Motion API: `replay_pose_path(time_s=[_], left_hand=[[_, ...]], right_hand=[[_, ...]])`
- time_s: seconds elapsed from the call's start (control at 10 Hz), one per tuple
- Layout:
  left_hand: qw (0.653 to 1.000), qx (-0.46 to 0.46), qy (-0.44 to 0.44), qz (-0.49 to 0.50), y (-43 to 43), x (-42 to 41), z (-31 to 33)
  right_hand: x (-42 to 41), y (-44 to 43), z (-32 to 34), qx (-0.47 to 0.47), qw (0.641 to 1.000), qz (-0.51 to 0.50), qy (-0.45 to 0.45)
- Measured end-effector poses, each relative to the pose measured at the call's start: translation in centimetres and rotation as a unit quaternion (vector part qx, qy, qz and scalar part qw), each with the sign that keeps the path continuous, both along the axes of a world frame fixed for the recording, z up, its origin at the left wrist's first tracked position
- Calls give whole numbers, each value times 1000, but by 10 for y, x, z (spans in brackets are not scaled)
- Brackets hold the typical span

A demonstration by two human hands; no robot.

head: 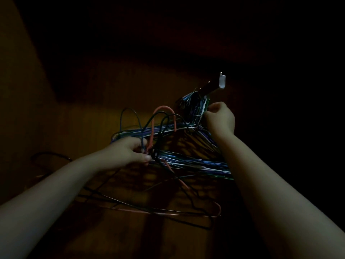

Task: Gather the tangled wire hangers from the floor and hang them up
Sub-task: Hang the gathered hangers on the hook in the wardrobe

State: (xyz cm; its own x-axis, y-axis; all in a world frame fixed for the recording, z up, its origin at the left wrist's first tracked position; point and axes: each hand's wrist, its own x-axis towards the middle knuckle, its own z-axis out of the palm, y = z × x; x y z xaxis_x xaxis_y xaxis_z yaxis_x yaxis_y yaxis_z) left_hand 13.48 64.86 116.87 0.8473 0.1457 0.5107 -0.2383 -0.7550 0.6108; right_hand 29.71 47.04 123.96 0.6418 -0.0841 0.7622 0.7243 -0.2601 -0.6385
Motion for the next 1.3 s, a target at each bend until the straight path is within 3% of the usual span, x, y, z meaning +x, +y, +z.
replay_pose_path(time_s=[0.4, 0.6, 0.7, 0.8, 1.0, 1.3], left_hand=[[1000, -2, 19, 7, 8, 4, -21], [998, -33, 17, -43, -14, -12, -21], [998, -53, 9, -20, -19, -17, -30], [995, -98, 4, -10, -26, -20, -45], [989, -150, 14, -2, -64, -25, -90], [977, -202, 54, 34, -98, -29, -168]], right_hand=[[2, -5, -28, -22, 998, 29, -42], [-11, -3, -36, -64, 996, -49, -45], [-37, -8, -57, -36, 994, -88, -54], [-74, -13, -109, 33, 996, -3, -85], [-126, -7, -221, -64, 986, 146, 47], [-135, -30, -273, -131, 978, 96, 128]])
